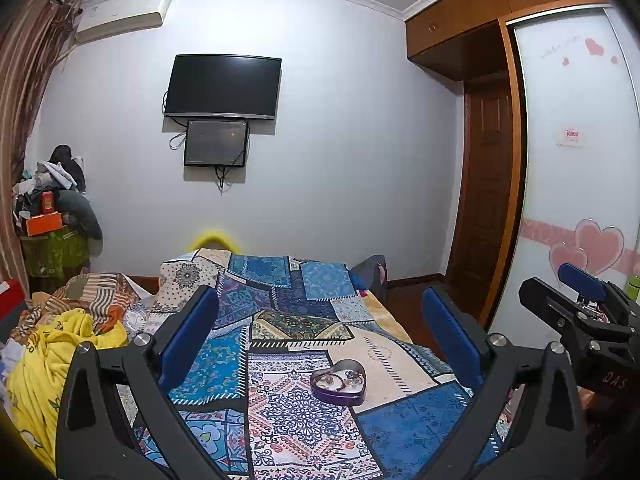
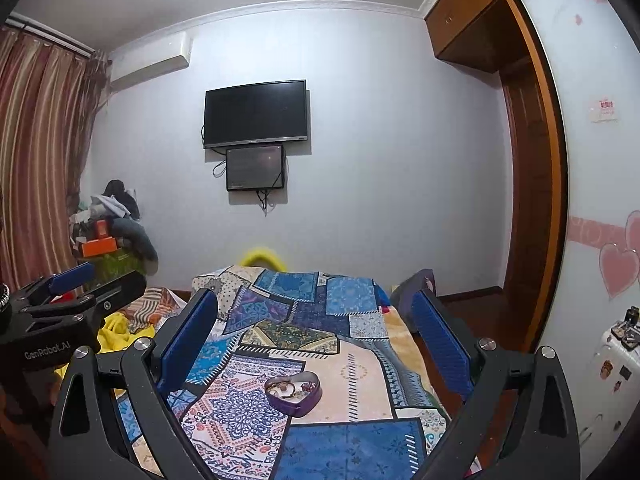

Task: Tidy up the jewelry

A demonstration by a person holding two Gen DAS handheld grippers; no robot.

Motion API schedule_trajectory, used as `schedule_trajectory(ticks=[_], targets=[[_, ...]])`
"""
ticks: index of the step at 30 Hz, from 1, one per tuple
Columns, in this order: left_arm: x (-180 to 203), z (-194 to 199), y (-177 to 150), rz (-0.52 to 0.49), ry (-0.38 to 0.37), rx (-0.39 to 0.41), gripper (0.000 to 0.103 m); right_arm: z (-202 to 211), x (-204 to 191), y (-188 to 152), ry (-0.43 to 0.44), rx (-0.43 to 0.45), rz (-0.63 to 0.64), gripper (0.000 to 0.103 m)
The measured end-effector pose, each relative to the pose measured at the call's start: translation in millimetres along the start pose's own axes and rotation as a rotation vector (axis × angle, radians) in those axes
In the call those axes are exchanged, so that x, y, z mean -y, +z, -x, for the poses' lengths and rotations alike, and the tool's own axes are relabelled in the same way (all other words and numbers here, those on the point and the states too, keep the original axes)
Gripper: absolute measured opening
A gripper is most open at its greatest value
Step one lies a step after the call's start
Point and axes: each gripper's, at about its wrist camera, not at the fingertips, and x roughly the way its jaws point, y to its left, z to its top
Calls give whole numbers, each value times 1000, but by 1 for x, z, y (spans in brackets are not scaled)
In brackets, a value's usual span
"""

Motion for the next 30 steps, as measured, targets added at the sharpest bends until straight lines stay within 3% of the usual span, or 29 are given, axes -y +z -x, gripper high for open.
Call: schedule_trajectory(ticks=[30], targets=[[7,4,0,-13,-39,0,103,0,8,1,-22,5,-8,97]])
